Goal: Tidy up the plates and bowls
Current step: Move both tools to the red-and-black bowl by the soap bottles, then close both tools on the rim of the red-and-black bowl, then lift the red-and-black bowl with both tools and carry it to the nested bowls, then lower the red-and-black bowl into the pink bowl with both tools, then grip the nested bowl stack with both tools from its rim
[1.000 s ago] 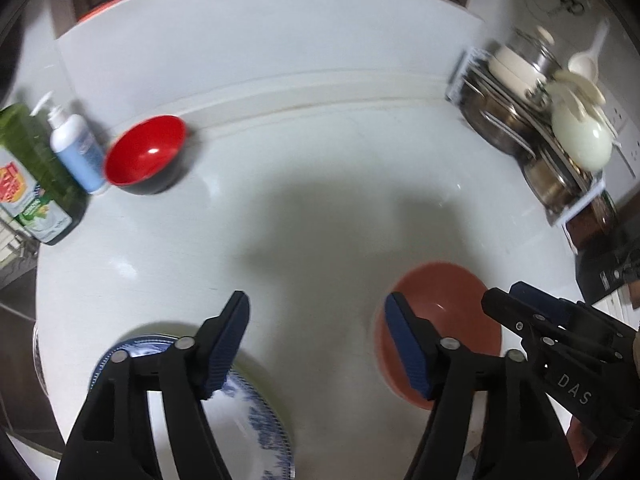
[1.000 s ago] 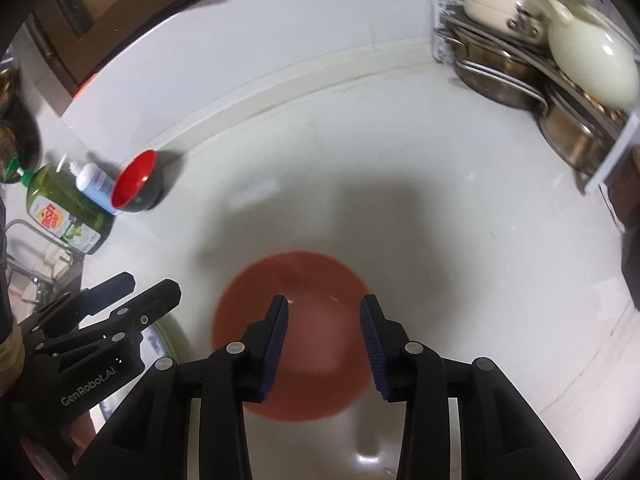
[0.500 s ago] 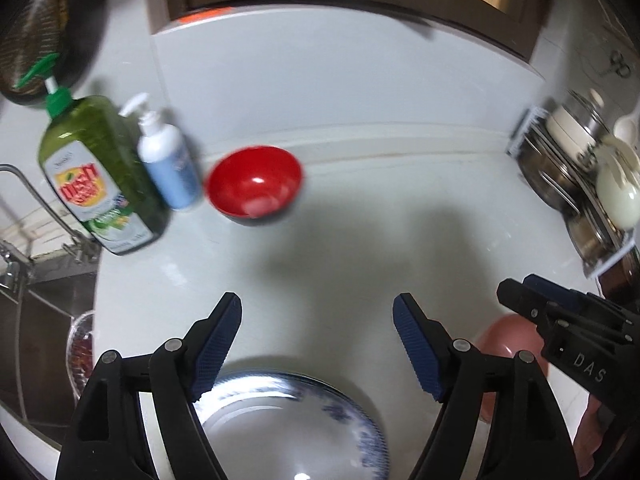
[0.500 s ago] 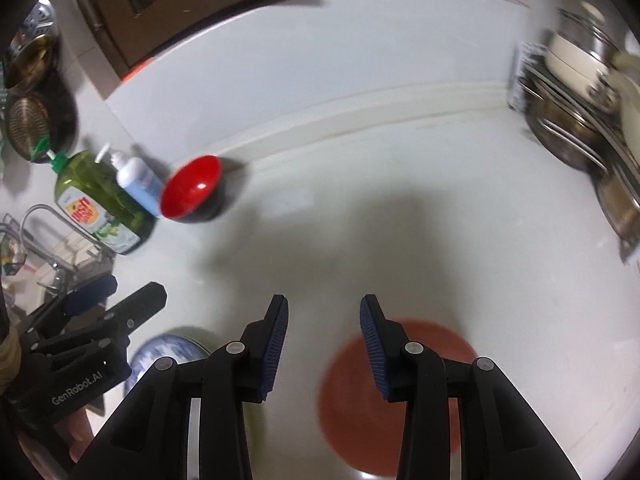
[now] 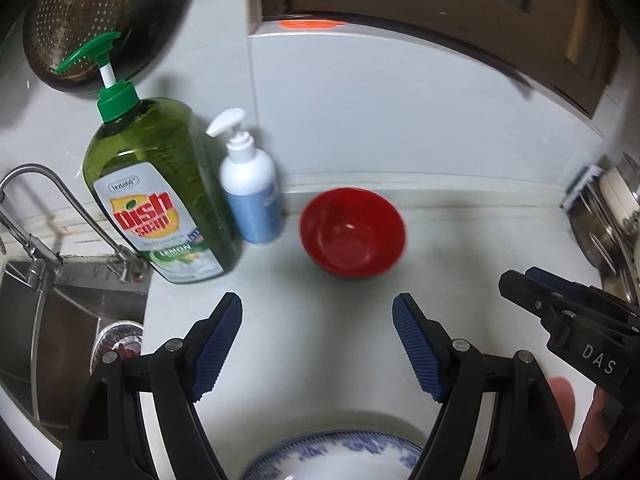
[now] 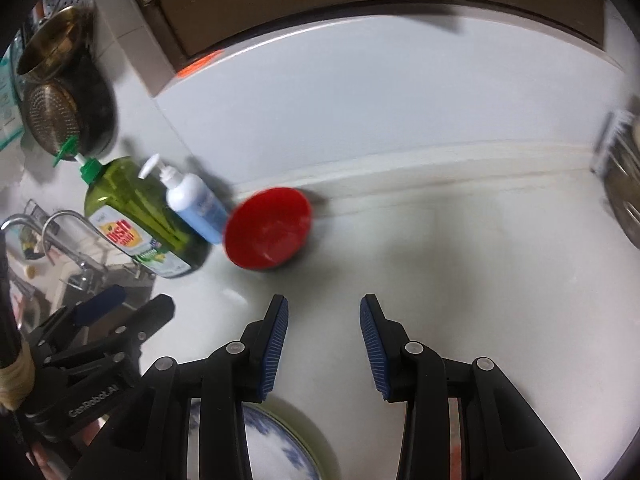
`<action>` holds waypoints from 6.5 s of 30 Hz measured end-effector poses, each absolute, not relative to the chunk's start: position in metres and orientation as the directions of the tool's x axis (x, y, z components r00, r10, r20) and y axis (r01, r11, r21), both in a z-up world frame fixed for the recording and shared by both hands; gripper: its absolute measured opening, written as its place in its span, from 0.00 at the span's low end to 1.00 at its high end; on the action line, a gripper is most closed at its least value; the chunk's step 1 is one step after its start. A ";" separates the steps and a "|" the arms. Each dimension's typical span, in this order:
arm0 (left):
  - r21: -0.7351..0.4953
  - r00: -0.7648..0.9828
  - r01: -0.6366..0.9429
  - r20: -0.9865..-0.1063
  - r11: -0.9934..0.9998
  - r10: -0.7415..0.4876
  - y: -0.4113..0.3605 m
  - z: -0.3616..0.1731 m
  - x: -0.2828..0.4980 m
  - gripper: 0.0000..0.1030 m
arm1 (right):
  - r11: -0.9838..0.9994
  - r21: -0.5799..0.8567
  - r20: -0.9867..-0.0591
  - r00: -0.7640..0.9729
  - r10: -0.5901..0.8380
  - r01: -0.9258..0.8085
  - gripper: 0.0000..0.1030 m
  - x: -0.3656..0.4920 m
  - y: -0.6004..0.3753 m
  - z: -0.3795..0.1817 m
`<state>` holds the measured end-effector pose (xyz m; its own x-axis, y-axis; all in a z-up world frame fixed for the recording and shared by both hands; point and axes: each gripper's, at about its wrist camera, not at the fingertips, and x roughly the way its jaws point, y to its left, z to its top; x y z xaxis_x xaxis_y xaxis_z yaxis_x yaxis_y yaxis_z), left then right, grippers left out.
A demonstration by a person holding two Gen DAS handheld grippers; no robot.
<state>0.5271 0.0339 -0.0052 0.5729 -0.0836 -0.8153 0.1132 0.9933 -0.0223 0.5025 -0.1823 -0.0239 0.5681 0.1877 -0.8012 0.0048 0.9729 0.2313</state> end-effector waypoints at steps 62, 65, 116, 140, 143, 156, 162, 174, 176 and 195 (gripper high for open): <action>-0.070 0.459 0.135 -0.880 0.988 -0.125 0.019 -0.075 0.629 0.09 | 0.971 0.233 -0.881 0.431 0.192 0.043 0.08 0.616 -0.150 -0.095; -0.083 0.468 0.154 -0.871 0.985 -0.147 0.015 -0.061 0.614 0.09 | 0.968 0.245 -0.875 0.443 0.198 0.052 0.08 0.604 -0.156 -0.084; -0.135 0.326 0.532 -0.878 0.836 -0.350 -0.168 -0.040 0.390 0.10 | 0.880 0.241 -0.869 0.495 0.008 0.408 0.08 0.319 -0.321 -0.054; -0.134 0.228 0.534 -0.928 0.835 -0.295 -0.188 -0.087 0.387 0.15 | 0.875 0.220 -0.916 0.400 0.034 0.431 0.09 0.314 -0.343 -0.103; -0.131 0.228 0.539 -0.928 0.832 -0.293 -0.189 -0.086 0.386 0.17 | 0.879 0.220 -0.916 0.400 0.036 0.424 0.09 0.314 -0.343 -0.103; -0.085 0.347 0.512 -0.889 0.854 -0.297 -0.173 -0.057 0.390 0.51 | 0.873 0.206 -0.882 0.471 -0.030 0.442 0.31 0.302 -0.343 -0.079; -0.072 0.345 0.483 -0.900 0.873 -0.265 -0.161 -0.063 0.400 0.51 | 0.855 0.221 -0.891 0.454 -0.019 0.469 0.32 0.306 -0.344 -0.088; -0.103 0.252 0.473 -0.936 0.875 -0.247 -0.172 -0.097 0.406 0.46 | 0.796 0.308 -0.902 0.427 0.069 0.522 0.32 0.311 -0.354 -0.122; -0.108 0.241 0.469 -0.939 0.877 -0.245 -0.175 -0.101 0.407 0.44 | 0.789 0.315 -0.904 0.421 0.080 0.528 0.31 0.312 -0.355 -0.127; -0.258 0.062 0.423 -0.948 0.869 -0.312 -0.184 -0.128 0.410 0.23 | 0.772 0.337 -0.923 0.352 0.157 0.539 0.23 0.324 -0.351 -0.151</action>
